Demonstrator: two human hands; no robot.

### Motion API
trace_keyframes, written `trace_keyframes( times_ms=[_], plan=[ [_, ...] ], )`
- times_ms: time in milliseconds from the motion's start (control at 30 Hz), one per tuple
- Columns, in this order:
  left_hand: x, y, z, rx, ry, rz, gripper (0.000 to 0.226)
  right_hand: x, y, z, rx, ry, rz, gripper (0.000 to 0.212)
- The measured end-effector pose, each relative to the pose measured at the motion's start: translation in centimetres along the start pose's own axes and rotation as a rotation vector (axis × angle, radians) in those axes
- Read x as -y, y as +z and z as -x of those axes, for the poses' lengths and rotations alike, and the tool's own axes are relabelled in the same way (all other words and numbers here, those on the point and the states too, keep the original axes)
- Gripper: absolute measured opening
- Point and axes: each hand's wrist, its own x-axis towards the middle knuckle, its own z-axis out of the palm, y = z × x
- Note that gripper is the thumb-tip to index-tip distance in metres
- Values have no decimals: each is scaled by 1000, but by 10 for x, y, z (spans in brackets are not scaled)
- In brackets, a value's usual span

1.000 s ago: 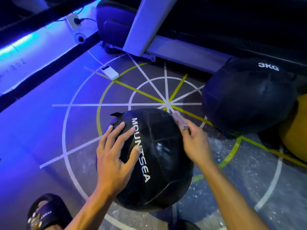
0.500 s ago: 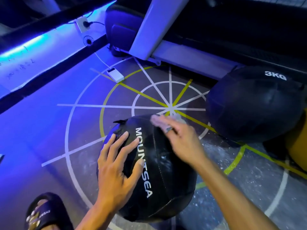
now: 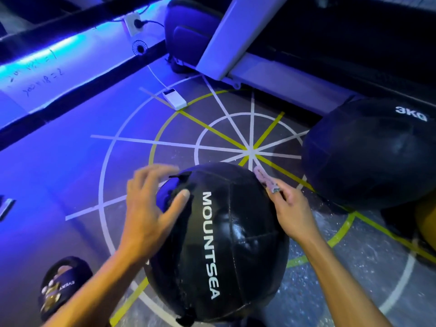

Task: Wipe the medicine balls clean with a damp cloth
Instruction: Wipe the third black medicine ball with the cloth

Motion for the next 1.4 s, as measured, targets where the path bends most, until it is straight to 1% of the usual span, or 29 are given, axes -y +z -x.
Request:
trace_keyframes(
  times_ms=[33,67,100,167,200,233,300,333,367,400,433,467,500,533,600,667,767,833,900,967,1067,1133,1167,1200,1233,1267,1300,1367,1400],
  plan=[
    [3,0,-9,25,-73,32,41,0,-2,2,-10,18,0,35],
    [4,4,-14,79,-128,83,43,-2,-5,3,-20,32,-6,35],
    [5,11,-14,124,-156,136,41,-1,-6,4,-30,52,-11,35],
    [6,23,-11,120,-159,189,42,13,0,14,-69,25,-15,37],
    [5,26,-10,107,-159,194,44,23,9,21,-83,-70,22,39],
    [5,28,-11,99,-161,194,44,36,22,32,-47,-210,92,41],
    [9,25,-10,101,-170,183,37,54,49,61,120,-544,321,50],
    [11,22,-9,97,-171,181,35,57,55,69,208,-663,401,55],
    [14,20,-8,92,-172,186,35,55,50,67,254,-714,406,55],
    [15,19,-6,83,-175,193,37,49,39,58,255,-684,341,51],
    [16,18,-5,70,-181,196,39,43,25,45,216,-555,229,44],
    [16,18,-5,60,-186,198,40,39,12,30,149,-374,117,38],
    [15,20,-5,51,-194,200,40,33,1,18,80,-223,60,34],
    [13,21,-5,40,-203,201,40,28,-5,12,54,-139,42,33],
    [10,21,-2,29,-191,214,40,24,-3,15,70,-109,-19,36],
    [11,15,-1,25,-198,215,34,26,10,29,94,-154,5,41],
    [10,4,-1,13,-251,204,32,22,19,48,58,-174,22,54],
    [5,3,-4,-17,-278,227,33,23,21,52,52,-188,-19,57],
    [-5,5,-5,-34,-267,269,27,22,19,56,1,-180,-114,52],
    [-17,6,-6,-44,-203,298,25,25,14,60,-93,-172,-194,43],
    [-33,3,-8,-21,-63,269,26,10,9,64,-287,-19,-351,35],
    [-34,3,-11,-21,26,223,27,-6,13,66,-393,165,-480,26],
    [-31,4,-12,1,55,204,28,-11,17,66,-450,237,-493,29],
    [-28,6,-12,25,76,194,28,-11,21,68,-461,261,-499,44],
    [-23,8,-11,39,85,195,28,-9,28,68,-450,239,-525,45],
    [-19,10,-11,42,79,202,29,-4,37,69,-409,171,-528,33],
    [-15,10,-11,43,64,210,30,5,50,71,-352,96,-488,31],
    [-12,9,-13,62,43,221,32,18,79,75,-305,-85,-310,43],
    [-12,8,-12,69,37,227,34,21,92,77,-307,-205,-167,45]
  ],
)
